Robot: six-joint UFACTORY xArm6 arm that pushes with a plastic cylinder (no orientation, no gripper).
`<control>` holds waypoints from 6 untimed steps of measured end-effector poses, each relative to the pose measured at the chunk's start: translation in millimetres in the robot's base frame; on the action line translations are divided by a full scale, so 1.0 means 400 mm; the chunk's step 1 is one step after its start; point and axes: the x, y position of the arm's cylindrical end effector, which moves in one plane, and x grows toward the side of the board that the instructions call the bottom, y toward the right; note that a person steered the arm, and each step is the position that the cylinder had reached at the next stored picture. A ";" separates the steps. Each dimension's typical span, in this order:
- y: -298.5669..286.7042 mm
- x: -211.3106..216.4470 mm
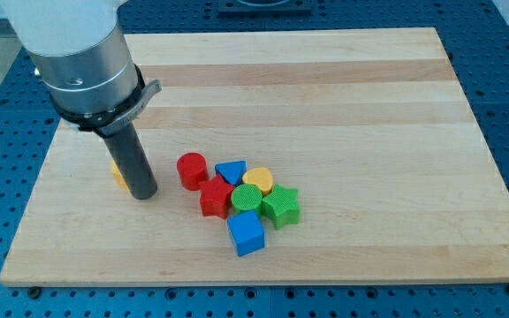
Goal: Move your arm towards the yellow hexagon
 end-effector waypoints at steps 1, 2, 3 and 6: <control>0.040 0.010; 0.102 0.010; 0.135 0.020; 0.033 0.138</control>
